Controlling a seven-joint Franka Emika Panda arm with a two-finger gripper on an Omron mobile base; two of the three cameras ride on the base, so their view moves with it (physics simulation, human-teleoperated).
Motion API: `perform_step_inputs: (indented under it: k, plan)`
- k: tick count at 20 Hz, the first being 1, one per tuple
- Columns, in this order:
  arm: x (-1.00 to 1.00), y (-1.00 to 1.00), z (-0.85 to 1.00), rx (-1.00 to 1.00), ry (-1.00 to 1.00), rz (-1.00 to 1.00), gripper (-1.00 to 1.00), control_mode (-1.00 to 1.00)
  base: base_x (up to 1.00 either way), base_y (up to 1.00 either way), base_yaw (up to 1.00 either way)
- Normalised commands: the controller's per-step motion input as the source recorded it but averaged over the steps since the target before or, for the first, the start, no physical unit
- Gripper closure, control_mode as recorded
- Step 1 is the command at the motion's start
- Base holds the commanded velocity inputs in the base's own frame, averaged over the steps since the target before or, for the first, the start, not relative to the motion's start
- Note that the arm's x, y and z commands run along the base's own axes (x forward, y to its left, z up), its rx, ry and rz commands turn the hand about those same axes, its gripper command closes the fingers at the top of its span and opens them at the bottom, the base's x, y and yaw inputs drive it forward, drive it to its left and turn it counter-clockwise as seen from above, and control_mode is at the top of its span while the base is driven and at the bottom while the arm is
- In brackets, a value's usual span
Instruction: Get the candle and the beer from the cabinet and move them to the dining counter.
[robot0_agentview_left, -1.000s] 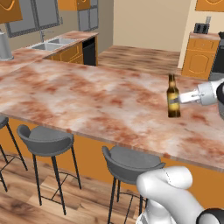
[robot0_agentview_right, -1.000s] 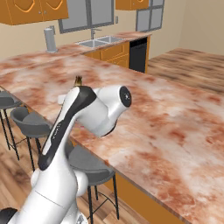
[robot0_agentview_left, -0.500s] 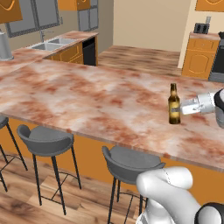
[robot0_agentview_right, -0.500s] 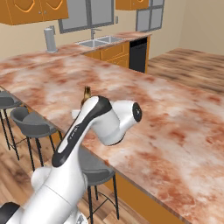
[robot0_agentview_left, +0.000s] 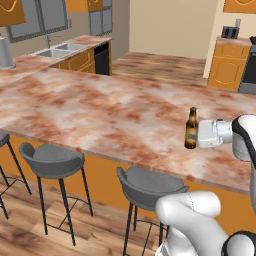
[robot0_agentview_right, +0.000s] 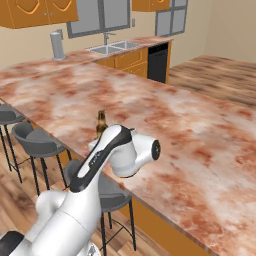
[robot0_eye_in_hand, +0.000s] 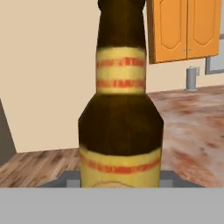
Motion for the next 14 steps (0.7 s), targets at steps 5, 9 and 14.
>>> perform_step_inputs:
  k: [5,9,14]
  plan:
    - [0.42,-0.31,-0.35,-0.03,-0.04,0.22,1.00,-1.00,0.00,0.00,0.00]
    - [0.38,-0.30,-0.24,-0.01,0.01,0.17,1.00,-1.00,0.00,0.00,0.00]
    - [0.39,-0.11,-0.23,-0.09,0.00,0.07,1.00,-1.00,0.00,0.00,0.00]
